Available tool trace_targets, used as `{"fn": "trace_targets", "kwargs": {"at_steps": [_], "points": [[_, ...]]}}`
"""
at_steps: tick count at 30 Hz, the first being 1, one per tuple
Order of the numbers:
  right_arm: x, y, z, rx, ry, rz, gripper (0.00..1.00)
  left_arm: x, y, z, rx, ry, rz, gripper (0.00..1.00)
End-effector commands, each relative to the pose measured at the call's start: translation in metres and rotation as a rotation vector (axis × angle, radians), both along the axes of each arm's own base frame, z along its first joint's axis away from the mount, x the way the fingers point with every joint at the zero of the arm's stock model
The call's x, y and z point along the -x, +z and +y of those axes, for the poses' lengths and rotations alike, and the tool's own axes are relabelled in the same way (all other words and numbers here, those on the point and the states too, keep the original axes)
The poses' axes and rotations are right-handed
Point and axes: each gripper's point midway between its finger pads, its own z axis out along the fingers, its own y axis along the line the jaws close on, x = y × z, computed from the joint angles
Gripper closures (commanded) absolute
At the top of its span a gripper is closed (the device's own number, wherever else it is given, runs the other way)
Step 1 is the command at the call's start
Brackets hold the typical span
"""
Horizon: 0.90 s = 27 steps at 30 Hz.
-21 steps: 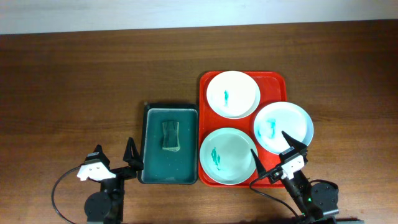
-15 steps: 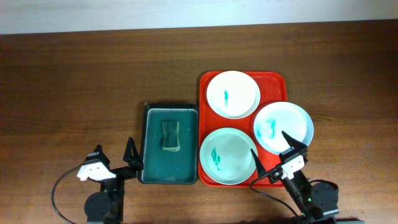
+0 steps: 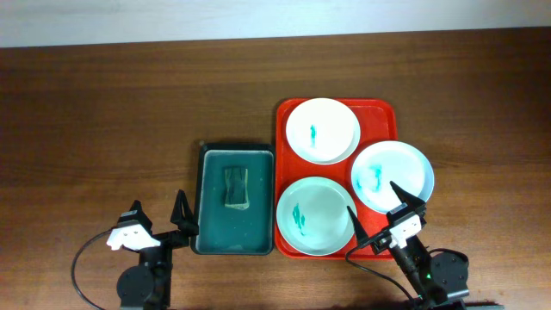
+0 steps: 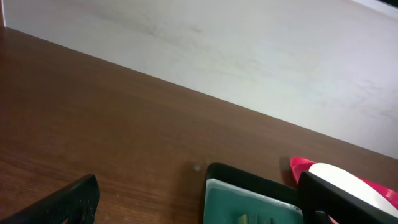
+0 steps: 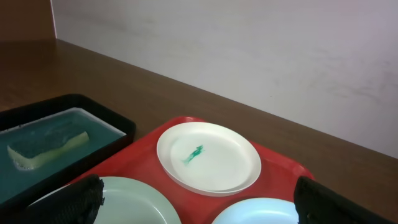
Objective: Clean dirty plates on tray and stack at the side
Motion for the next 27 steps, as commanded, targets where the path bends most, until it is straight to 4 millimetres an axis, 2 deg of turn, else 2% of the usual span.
{"fn": "trace_targets", "kwargs": {"at_steps": [1,7,9,11,13,15,17,22,25,27], "points": [[-0.001,-0.003,-0.001,-0.003,-0.009,0.005,0.02,0.0,0.0,-0.002,-0.007,-0.014,-0.001,0.01],[-0.001,-0.003,-0.001,-0.002,-0.006,0.005,0.02,0.0,0.006,-0.002,-0.005,-0.014,-0.024,0.01],[0.0,-0.003,-0.001,-0.003,-0.006,0.005,0.02,0.0,0.015,-0.003,-0.003,-0.022,-0.062,0.01],[0.001,-0.001,0.0,-0.003,0.001,0.009,0.02,0.0,0.032,-0.003,0.0,-0.021,-0.134,0.0],[0.005,0.014,-0.001,0.0,-0.004,0.022,0.02,0.002,0.05,-0.004,0.003,-0.026,-0.195,0.01],[0.012,0.045,-0.003,0.003,-0.008,0.036,0.02,0.004,0.068,-0.013,0.002,-0.077,-0.18,0.0],[0.017,0.068,-0.004,0.02,-0.011,0.14,0.02,0.004,0.085,-0.019,0.0,-0.117,-0.079,0.01],[0.012,0.094,-0.004,0.082,-0.013,0.499,0.02,-0.013,0.113,-0.043,-0.021,-0.254,0.292,0.01],[-0.002,0.109,0.008,0.064,0.033,0.678,0.02,-0.029,0.11,-0.058,0.027,-0.336,0.571,0.01],[-0.006,0.103,0.021,-0.028,0.063,0.836,0.02,-0.041,0.096,-0.06,0.047,-0.336,0.739,0.01]]}}
